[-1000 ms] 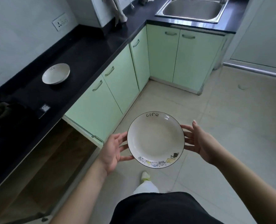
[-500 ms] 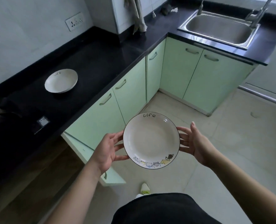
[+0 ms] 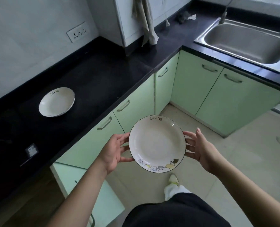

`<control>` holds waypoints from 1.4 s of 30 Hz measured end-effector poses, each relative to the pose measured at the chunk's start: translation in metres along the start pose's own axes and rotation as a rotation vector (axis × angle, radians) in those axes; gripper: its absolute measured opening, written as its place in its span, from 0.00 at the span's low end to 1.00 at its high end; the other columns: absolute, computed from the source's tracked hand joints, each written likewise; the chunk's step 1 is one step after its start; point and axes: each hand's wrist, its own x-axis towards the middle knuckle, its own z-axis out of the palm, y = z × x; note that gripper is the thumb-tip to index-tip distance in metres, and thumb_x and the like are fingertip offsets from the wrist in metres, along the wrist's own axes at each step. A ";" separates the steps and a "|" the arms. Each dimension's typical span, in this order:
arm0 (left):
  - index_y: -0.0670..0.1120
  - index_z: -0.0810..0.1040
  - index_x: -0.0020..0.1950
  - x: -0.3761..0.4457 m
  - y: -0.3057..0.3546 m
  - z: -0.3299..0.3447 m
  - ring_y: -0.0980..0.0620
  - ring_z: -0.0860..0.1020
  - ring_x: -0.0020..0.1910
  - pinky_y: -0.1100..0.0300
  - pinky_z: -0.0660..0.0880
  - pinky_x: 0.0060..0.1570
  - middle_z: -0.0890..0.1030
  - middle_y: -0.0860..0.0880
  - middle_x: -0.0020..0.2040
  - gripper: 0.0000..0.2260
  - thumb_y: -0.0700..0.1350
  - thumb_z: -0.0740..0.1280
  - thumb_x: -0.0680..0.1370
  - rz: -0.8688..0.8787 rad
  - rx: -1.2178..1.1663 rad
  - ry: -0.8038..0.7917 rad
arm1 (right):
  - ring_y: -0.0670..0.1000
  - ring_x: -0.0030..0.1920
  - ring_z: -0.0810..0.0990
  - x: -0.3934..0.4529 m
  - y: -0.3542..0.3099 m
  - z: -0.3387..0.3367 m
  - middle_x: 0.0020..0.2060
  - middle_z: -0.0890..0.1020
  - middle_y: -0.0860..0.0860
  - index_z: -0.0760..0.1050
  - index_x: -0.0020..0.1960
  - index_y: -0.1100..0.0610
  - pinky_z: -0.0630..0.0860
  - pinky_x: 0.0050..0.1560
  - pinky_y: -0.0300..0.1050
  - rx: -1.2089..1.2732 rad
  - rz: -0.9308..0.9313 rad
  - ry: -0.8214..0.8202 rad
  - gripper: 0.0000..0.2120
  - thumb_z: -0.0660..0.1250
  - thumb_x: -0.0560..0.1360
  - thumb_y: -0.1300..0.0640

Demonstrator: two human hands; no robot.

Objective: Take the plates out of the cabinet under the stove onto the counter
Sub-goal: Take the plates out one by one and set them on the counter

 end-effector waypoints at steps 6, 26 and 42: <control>0.50 0.76 0.68 0.036 0.050 0.022 0.49 0.77 0.59 0.48 0.79 0.41 0.77 0.51 0.66 0.21 0.50 0.50 0.80 0.040 -0.025 0.112 | 0.53 0.60 0.80 0.064 -0.067 -0.002 0.63 0.79 0.52 0.71 0.69 0.52 0.76 0.56 0.53 -0.050 0.014 -0.098 0.27 0.46 0.81 0.39; 0.53 0.78 0.59 0.108 0.147 -0.126 0.50 0.79 0.59 0.49 0.80 0.40 0.80 0.53 0.59 0.15 0.50 0.53 0.80 0.077 -0.293 0.390 | 0.54 0.55 0.82 0.228 -0.168 0.207 0.56 0.83 0.51 0.79 0.58 0.49 0.77 0.59 0.56 -0.337 0.076 -0.280 0.16 0.57 0.81 0.44; 0.53 0.75 0.66 0.209 0.217 -0.187 0.50 0.78 0.59 0.45 0.82 0.43 0.78 0.53 0.63 0.17 0.53 0.56 0.80 0.030 -0.341 0.541 | 0.57 0.54 0.82 0.361 -0.233 0.294 0.54 0.83 0.56 0.75 0.63 0.56 0.78 0.50 0.52 -0.321 0.156 -0.249 0.17 0.55 0.83 0.48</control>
